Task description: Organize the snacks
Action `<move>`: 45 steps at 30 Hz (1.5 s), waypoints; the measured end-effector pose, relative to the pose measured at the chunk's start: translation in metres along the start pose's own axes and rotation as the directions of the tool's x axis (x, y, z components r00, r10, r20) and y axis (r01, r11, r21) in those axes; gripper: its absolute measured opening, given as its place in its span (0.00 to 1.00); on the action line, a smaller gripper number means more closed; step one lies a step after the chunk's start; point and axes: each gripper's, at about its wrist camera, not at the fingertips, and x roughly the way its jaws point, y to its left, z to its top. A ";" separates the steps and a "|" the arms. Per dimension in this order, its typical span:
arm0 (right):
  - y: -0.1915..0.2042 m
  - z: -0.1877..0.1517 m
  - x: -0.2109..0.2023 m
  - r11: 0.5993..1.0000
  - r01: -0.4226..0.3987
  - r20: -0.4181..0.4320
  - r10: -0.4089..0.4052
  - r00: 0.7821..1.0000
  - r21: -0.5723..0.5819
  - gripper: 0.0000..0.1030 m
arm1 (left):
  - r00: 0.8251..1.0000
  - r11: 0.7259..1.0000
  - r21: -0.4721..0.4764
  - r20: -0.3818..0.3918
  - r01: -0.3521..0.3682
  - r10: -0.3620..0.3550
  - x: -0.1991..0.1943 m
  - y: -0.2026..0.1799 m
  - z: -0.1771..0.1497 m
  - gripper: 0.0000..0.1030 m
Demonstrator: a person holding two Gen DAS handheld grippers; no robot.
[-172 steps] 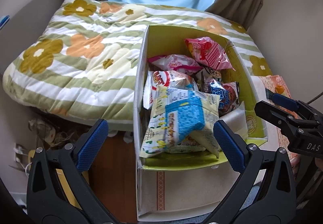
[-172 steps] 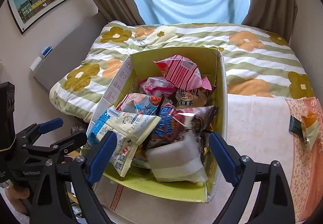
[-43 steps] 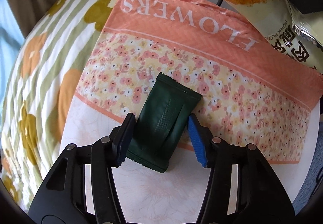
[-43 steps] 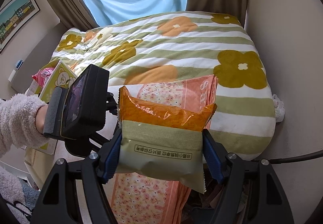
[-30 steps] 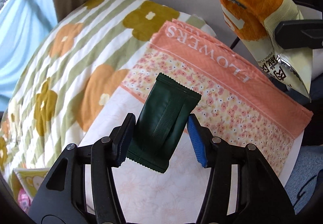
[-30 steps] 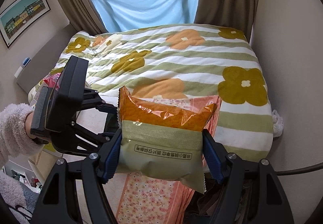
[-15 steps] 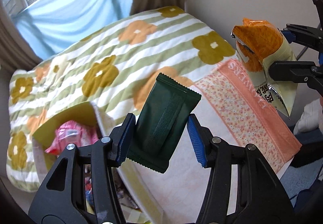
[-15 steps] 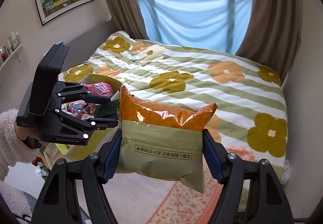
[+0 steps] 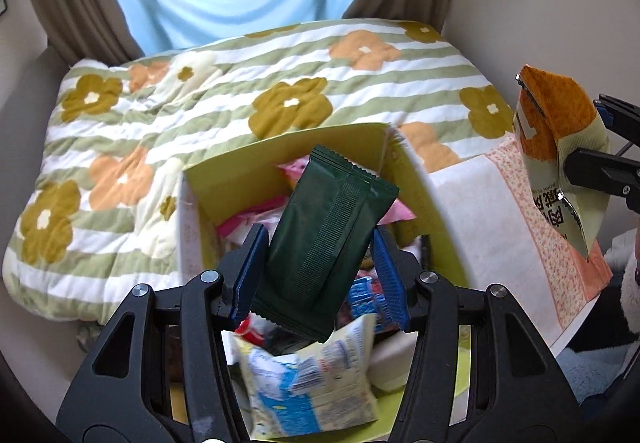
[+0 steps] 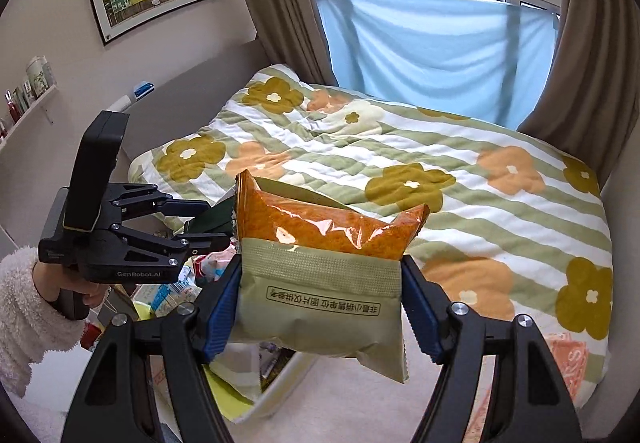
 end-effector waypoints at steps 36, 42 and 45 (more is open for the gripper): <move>0.064 0.003 0.102 0.962 0.104 -0.132 -0.072 0.989 0.253 0.75 | 0.999 0.994 -0.110 -0.039 -0.016 0.012 -0.002 0.095 -0.044 1.00; 0.072 0.005 0.091 0.944 0.192 -0.069 -0.180 0.981 0.268 0.88 | 0.997 0.989 -0.125 -0.011 -0.072 0.072 -0.018 0.096 -0.054 1.00; 0.074 -0.003 0.076 0.931 0.261 -0.065 -0.253 0.965 0.257 0.88 | 0.998 0.988 -0.140 0.016 -0.062 0.065 -0.031 0.090 -0.059 1.00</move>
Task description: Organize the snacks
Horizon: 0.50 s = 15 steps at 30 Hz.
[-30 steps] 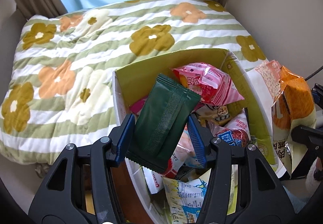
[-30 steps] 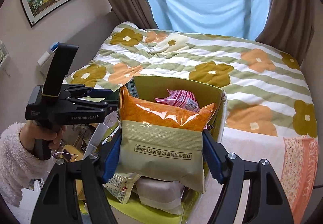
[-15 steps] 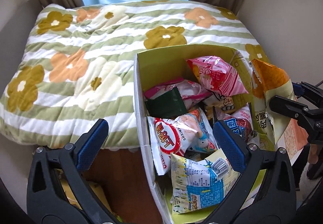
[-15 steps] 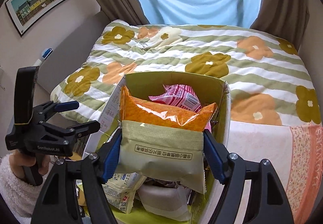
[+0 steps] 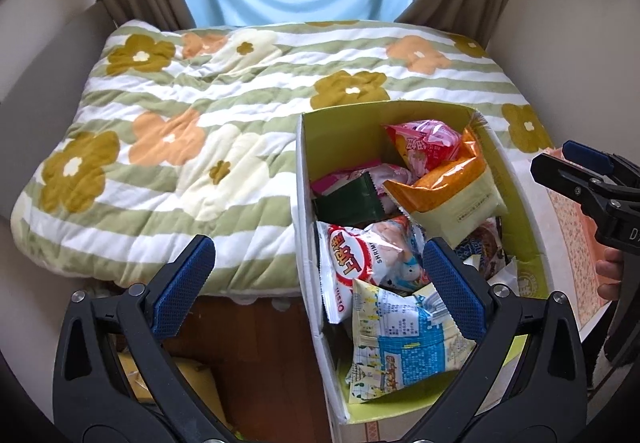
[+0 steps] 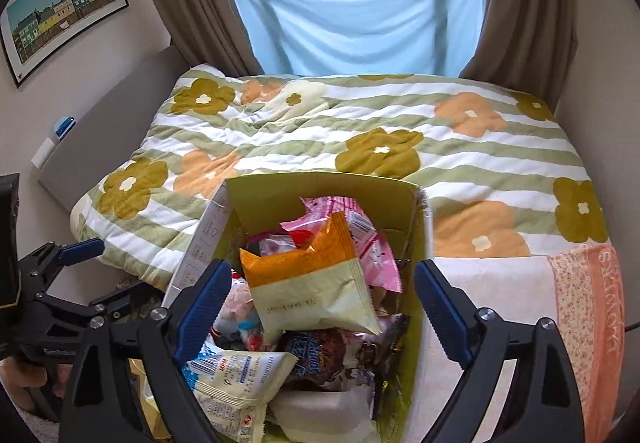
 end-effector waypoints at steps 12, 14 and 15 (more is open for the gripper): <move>-0.027 -0.022 -0.110 1.000 0.014 0.153 -0.010 0.988 -0.025 0.88 | 0.980 0.997 -0.039 0.186 -0.070 0.076 -0.113 -0.075 -0.032 1.00; -0.038 -0.032 -0.142 0.999 0.036 0.190 -0.030 0.981 -0.029 0.88 | 0.966 0.996 -0.040 0.243 -0.077 0.084 -0.141 -0.098 -0.045 1.00; -0.045 -0.039 -0.158 0.998 0.051 0.207 -0.044 0.977 -0.028 0.88 | 0.959 0.996 -0.042 0.271 -0.073 0.081 -0.154 -0.111 -0.052 1.00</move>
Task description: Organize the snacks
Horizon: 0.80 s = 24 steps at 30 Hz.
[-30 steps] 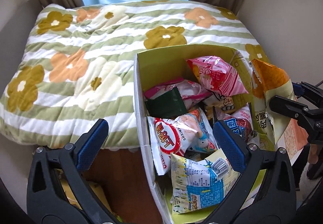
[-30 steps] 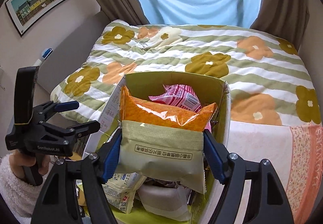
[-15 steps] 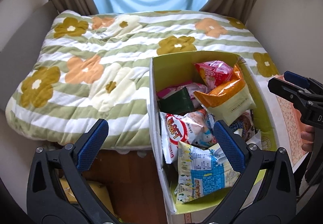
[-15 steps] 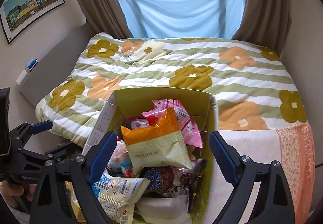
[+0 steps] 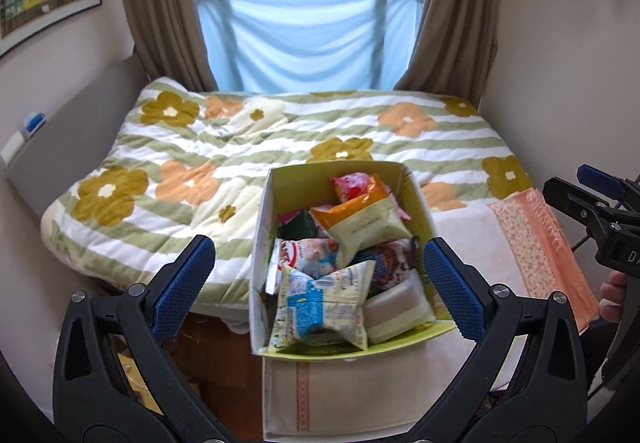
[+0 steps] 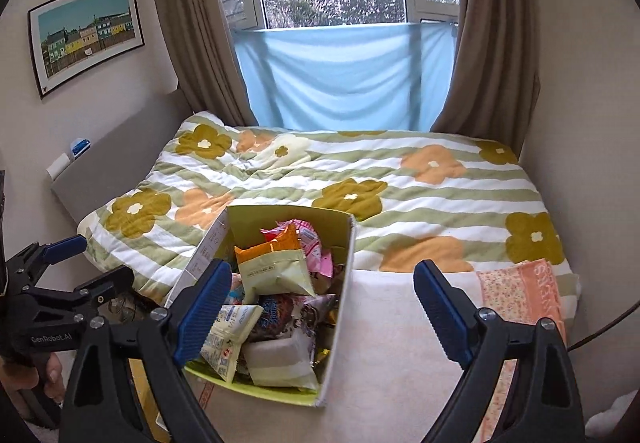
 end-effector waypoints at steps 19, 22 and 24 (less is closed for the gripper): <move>-0.060 -0.115 -0.176 0.985 0.170 0.135 -0.171 0.976 0.018 0.88 | 0.984 0.999 -0.036 0.178 0.000 0.006 -0.150 -0.098 -0.108 1.00; -0.059 -0.118 -0.183 0.986 0.168 0.155 -0.169 0.973 0.017 0.88 | 0.981 0.999 -0.031 0.195 -0.006 0.012 -0.157 -0.099 -0.111 1.00; -0.057 -0.119 -0.186 0.985 0.171 0.163 -0.171 0.972 0.015 0.88 | 0.979 1.000 -0.027 0.205 -0.010 0.015 -0.161 -0.101 -0.112 1.00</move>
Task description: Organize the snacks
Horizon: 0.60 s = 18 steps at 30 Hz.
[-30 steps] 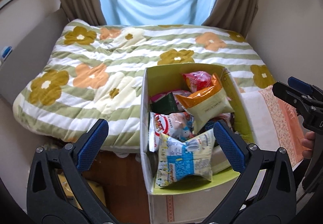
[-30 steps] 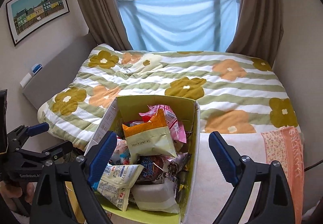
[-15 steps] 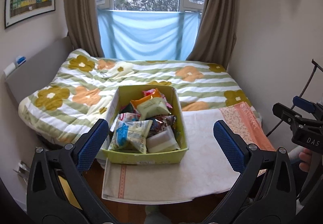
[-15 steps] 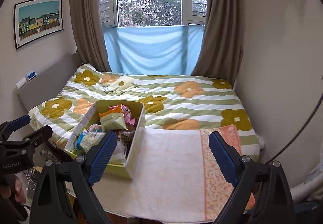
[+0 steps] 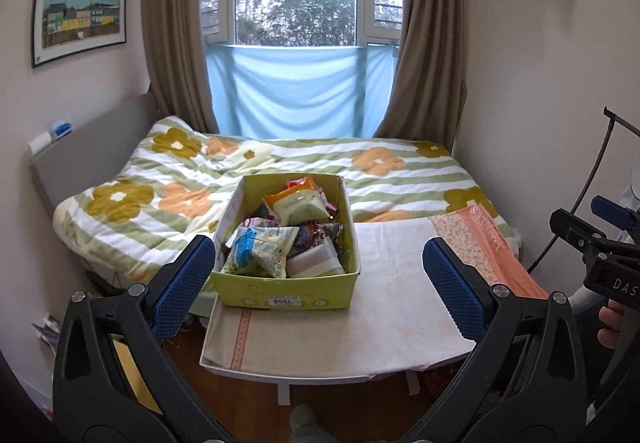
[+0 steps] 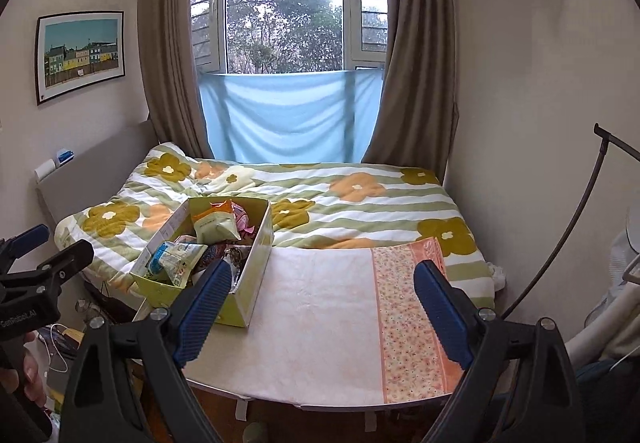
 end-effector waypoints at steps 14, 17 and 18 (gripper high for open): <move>0.001 -0.007 -0.006 1.000 0.009 0.009 -0.009 1.000 0.023 0.88 | 1.000 1.000 0.016 0.031 0.005 -0.005 -0.012 -0.002 0.001 1.00; 0.002 -0.008 -0.006 1.000 0.014 0.005 -0.014 1.000 0.021 0.88 | 0.999 1.000 0.019 0.038 0.009 -0.009 -0.014 -0.004 0.001 1.00; 0.002 -0.008 -0.006 1.000 0.013 0.004 -0.013 1.000 0.023 0.88 | 0.999 1.000 0.021 0.039 0.009 -0.010 -0.015 -0.005 0.001 1.00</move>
